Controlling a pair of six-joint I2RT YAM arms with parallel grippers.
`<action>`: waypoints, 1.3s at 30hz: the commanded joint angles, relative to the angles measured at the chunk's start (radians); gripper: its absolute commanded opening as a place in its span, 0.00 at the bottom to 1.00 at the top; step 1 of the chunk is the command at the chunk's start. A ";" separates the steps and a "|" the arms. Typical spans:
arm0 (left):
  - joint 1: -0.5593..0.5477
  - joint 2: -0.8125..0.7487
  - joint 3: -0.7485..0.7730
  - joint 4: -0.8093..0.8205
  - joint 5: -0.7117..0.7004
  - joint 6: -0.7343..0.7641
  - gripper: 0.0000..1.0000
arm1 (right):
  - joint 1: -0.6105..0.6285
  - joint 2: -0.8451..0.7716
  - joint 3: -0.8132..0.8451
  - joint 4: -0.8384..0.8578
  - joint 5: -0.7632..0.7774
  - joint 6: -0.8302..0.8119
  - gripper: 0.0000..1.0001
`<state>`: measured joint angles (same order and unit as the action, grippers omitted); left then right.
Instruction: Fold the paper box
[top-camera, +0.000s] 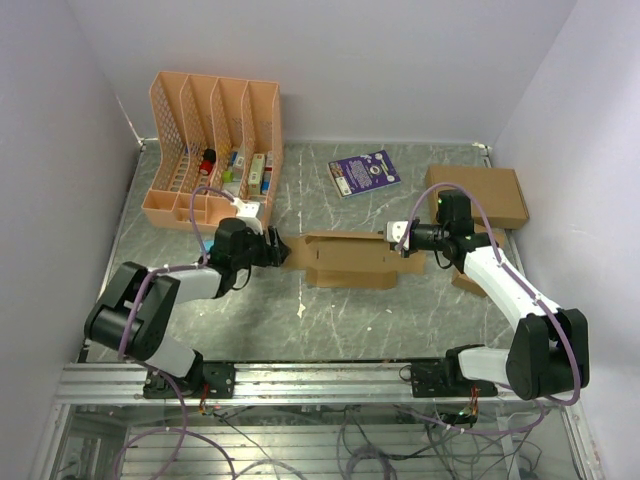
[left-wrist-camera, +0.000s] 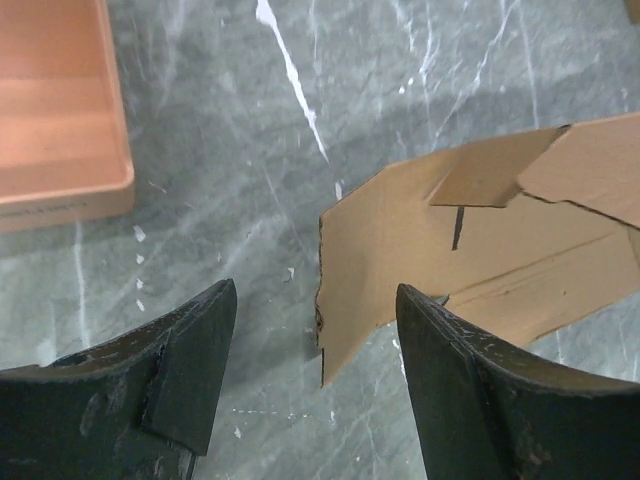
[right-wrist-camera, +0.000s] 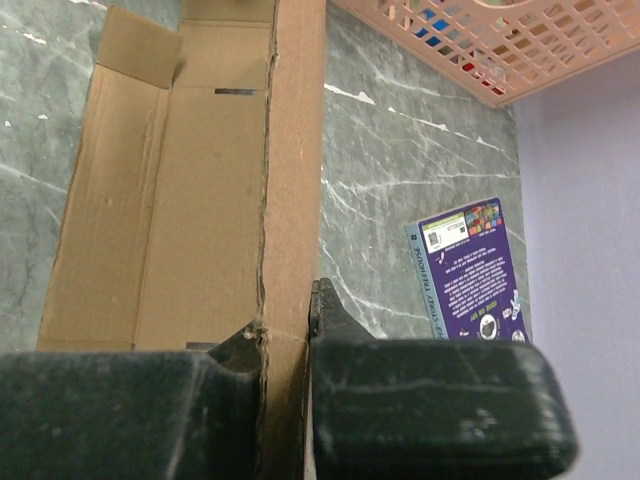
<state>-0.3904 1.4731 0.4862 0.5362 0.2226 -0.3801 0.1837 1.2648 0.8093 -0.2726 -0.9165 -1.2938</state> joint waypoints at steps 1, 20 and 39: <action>-0.010 0.061 0.060 -0.031 0.071 0.005 0.75 | 0.005 -0.019 -0.004 0.013 -0.039 0.020 0.00; -0.009 -0.044 0.098 0.023 0.074 0.203 0.07 | -0.012 -0.001 0.082 0.047 -0.138 0.242 0.00; -0.009 -0.132 -0.008 0.174 -0.009 0.260 0.07 | -0.012 0.203 0.201 -0.126 -0.251 0.578 0.00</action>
<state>-0.3962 1.3624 0.4915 0.5983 0.2279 -0.1398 0.1703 1.4006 0.9649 -0.3309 -1.1454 -0.8234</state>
